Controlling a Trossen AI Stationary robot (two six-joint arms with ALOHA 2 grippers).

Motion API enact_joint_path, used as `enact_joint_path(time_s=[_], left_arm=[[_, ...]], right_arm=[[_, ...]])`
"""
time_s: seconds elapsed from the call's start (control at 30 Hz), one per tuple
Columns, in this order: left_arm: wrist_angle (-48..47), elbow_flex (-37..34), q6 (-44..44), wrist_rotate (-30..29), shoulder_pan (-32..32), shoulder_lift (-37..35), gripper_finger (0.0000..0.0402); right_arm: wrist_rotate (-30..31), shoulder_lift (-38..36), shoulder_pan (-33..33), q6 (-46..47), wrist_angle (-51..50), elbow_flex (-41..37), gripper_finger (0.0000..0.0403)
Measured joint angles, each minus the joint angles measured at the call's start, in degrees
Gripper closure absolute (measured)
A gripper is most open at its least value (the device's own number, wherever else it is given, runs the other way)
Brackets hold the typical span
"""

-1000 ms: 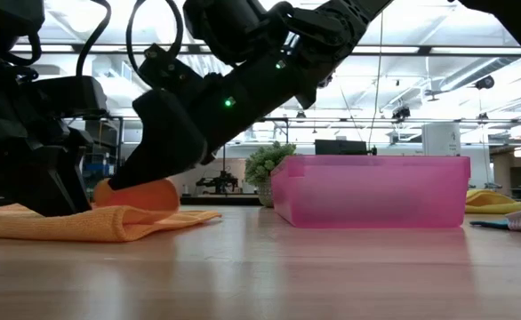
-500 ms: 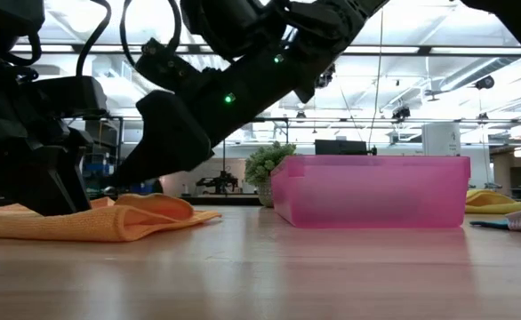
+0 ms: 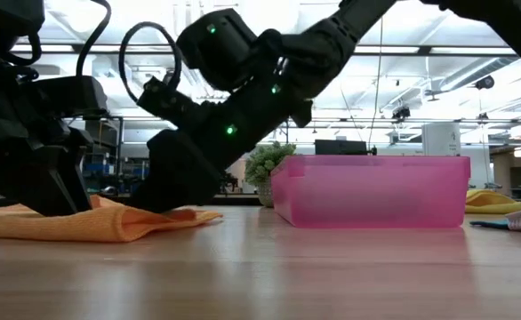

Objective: Fold microfiber towels
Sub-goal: Fold the orange towel

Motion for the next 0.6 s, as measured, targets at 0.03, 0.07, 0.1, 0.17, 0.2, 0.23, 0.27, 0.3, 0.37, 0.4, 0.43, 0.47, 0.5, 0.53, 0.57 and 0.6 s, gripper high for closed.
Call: enact_joint_path(time_s=[0.03, 0.07, 0.1, 0.17, 0.2, 0.23, 0.27, 0.3, 0.37, 0.4, 0.43, 0.47, 0.5, 0.53, 0.57, 0.6], left_arm=[[0.0, 0.0, 0.0, 0.0, 0.0, 0.0, 0.0246], [0.0, 0.0, 0.0, 0.0, 0.0, 0.0, 0.0246], [0.0, 0.0, 0.0, 0.0, 0.0, 0.0, 0.0246], [0.0, 0.0, 0.0, 0.0, 0.0, 0.0, 0.0246], [0.0, 0.0, 0.0, 0.0, 0.0, 0.0, 0.0246], [0.0, 0.0, 0.0, 0.0, 0.0, 0.0, 0.0246], [0.0, 0.0, 0.0, 0.0, 0.0, 0.0, 0.0246], [0.0, 0.0, 0.0, 0.0, 0.0, 0.0, 0.0246], [0.0, 0.0, 0.0, 0.0, 0.0, 0.0, 0.0246], [0.0, 0.0, 0.0, 0.0, 0.0, 0.0, 0.0246], [0.0, 0.0, 0.0, -0.1, 0.0, 0.0, 0.0246], [0.0, -0.1, 0.0, 0.0, 0.0, 0.0, 0.0246], [0.0, -0.1, 0.0, -0.1, 0.0, 0.0, 0.0246], [0.0, -0.1, 0.0, -0.1, 0.0, 0.0, 0.0246], [0.0, -0.1, 0.0, -0.1, 0.0, 0.0, 0.0246], [0.0, -0.1, 0.0, -0.1, 0.0, 0.0, 0.0246]], right_arm=[[-0.1, -0.1, 0.1, 0.1, -0.2, 0.0, 0.0259], [-0.3, -0.2, 0.1, 0.2, -0.4, 0.0, 0.0259], [-0.5, -0.3, 0.2, 0.2, -0.7, 0.0, 0.0259], [-0.6, -0.9, 0.3, 0.2, -1.5, 0.1, 0.0259], [-0.7, -1.1, 0.5, 0.2, -1.8, 0.1, 0.0259], [-0.7, -1.5, 0.6, 0.0, -2.3, 0.1, 0.0259], [-0.8, -1.8, 0.8, -0.1, -3.2, 0.1, 0.0259], [-0.8, -2.2, 0.9, -0.2, -3.9, 0.1, 0.0259], [-0.8, -2.7, 1.1, -0.2, -4.9, 0.1, 0.0259], [-1.0, -3.0, 1.3, -0.2, -5.4, 0.1, 0.0259], [-1.0, -3.0, 1.4, -0.2, -5.5, 0.1, 0.0259], [-1.0, -3.0, 1.5, -0.3, -5.4, 0.1, 0.0259], [-1.0, -3.0, 1.5, -0.2, -5.5, 0.1, 0.0259], [-1.0, -3.0, 1.6, -0.2, -5.6, 0.1, 0.0259], [-1.0, -3.0, 1.7, 0.1, -5.5, 0.1, 0.0259], [-1.0, -3.0, 1.8, 0.2, -5.5, 0.1, 0.0259]])
